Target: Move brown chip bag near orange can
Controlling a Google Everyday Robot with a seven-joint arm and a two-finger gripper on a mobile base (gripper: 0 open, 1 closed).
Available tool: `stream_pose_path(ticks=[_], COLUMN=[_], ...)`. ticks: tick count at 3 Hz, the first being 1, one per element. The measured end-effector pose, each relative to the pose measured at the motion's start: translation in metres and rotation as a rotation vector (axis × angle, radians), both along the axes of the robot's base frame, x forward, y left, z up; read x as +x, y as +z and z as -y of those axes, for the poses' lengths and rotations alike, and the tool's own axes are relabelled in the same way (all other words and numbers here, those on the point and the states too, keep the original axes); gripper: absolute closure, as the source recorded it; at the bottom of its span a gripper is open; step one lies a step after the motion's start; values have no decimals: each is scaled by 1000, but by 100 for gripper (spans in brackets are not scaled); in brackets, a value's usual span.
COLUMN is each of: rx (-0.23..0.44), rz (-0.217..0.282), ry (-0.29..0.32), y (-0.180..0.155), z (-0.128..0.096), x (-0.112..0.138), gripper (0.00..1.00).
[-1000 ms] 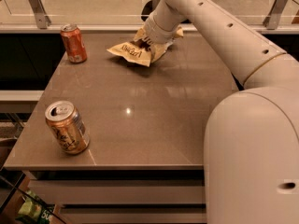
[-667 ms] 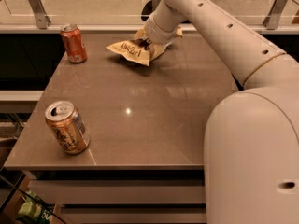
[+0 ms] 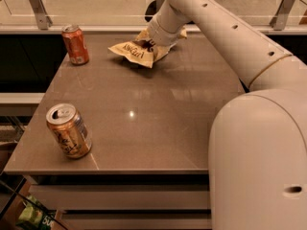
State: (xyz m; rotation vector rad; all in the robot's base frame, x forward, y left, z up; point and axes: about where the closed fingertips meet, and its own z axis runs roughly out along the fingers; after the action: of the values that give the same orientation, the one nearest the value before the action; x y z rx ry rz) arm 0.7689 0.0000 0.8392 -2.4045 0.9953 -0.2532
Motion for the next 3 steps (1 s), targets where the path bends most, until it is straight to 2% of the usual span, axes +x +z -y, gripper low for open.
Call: stream_pose_path(ticks=[3], rx=[30], rz=[15], ry=[-17], y=[42], z=[17], x=[-28], gripper=[100])
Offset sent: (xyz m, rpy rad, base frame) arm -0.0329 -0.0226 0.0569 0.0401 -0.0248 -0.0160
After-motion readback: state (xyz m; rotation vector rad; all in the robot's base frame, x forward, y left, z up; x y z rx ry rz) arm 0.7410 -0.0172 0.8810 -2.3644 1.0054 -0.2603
